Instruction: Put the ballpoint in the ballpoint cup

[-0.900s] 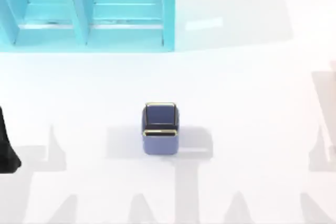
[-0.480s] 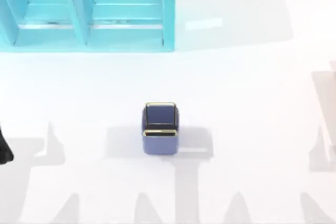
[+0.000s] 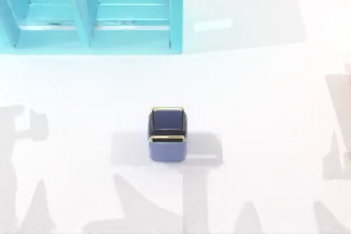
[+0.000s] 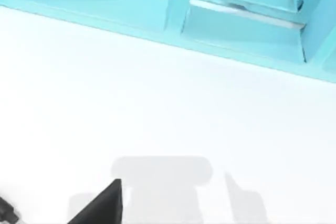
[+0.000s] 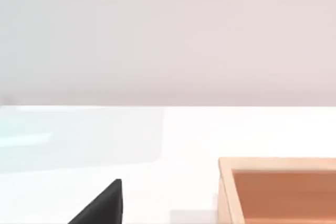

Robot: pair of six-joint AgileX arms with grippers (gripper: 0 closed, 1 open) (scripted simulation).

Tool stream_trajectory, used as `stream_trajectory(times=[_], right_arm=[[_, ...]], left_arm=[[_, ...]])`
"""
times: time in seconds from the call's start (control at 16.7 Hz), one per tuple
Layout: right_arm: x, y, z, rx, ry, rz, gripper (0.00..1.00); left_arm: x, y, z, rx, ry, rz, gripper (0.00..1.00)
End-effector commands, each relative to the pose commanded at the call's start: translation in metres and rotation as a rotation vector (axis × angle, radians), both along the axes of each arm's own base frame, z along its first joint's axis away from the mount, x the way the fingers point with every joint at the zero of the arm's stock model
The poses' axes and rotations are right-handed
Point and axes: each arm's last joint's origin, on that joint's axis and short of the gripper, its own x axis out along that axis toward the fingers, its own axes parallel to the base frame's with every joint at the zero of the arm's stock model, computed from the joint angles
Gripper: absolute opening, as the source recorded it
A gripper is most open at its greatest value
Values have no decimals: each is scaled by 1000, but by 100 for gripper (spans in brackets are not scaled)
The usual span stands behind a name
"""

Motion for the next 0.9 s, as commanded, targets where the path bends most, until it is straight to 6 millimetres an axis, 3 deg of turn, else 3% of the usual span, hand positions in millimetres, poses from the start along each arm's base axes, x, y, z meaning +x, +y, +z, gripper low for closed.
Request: stream_trajectory(times=[0.24,0.48,0.72,0.9], right_arm=[[0,0,0,0,0,0,100],[0,0,0,0,0,0,100],[0,0,0,0,0,0,100],[0,0,0,0,0,0,100]], left_arm=[[47,56,3,-223,236,114,100],[82,130,-30,-506,434,261,100],[91,196,-73,-757,540,398,100],[88,224,-91,-863,564,462,100]])
